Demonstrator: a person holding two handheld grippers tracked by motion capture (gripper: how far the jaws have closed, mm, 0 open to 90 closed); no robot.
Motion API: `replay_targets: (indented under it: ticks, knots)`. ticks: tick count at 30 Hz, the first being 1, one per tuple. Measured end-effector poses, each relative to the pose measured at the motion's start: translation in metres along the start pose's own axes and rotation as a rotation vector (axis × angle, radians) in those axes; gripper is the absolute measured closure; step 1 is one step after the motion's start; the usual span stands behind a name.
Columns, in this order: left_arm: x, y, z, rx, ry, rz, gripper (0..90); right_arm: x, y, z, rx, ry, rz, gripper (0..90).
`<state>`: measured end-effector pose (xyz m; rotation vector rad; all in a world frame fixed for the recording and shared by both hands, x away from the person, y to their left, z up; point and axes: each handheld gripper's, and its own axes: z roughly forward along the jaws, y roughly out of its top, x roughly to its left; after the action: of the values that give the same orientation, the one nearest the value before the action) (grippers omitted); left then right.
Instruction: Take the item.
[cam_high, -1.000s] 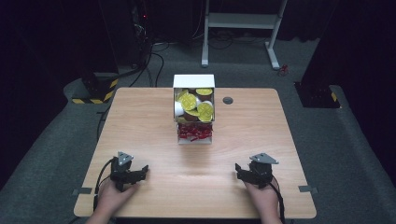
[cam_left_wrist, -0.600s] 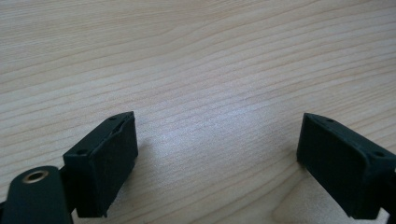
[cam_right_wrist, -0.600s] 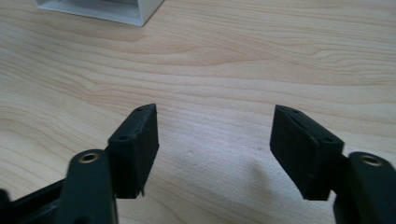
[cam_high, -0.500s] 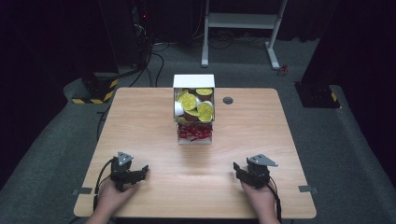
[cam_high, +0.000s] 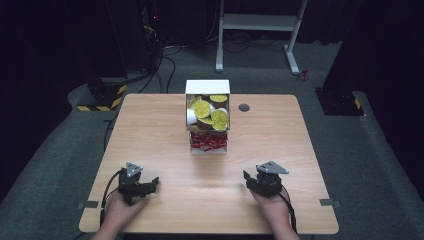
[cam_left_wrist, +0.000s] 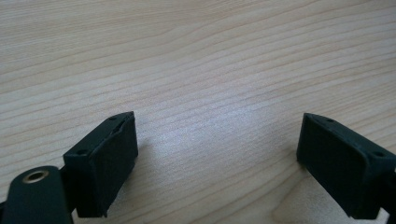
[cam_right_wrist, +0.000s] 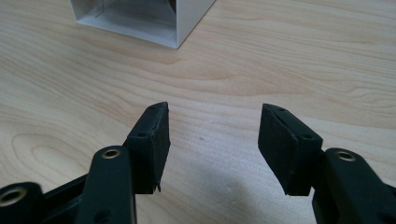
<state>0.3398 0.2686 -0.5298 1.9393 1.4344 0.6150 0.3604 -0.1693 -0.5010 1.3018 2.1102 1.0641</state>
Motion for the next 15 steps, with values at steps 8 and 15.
replay_targets:
  ticks: [8, 15]
  knots:
    - [0.000, 0.000, 0.000, -0.004, 0.000, 0.005, 13.1, -0.001, 0.015, -0.004, -0.026, -0.001, -0.001, 47.0]
    - [0.000, 0.000, 0.000, -0.004, -0.001, 0.004, 13.1, 0.004, 0.027, -0.005, -0.048, 0.015, -0.013, 49.3]
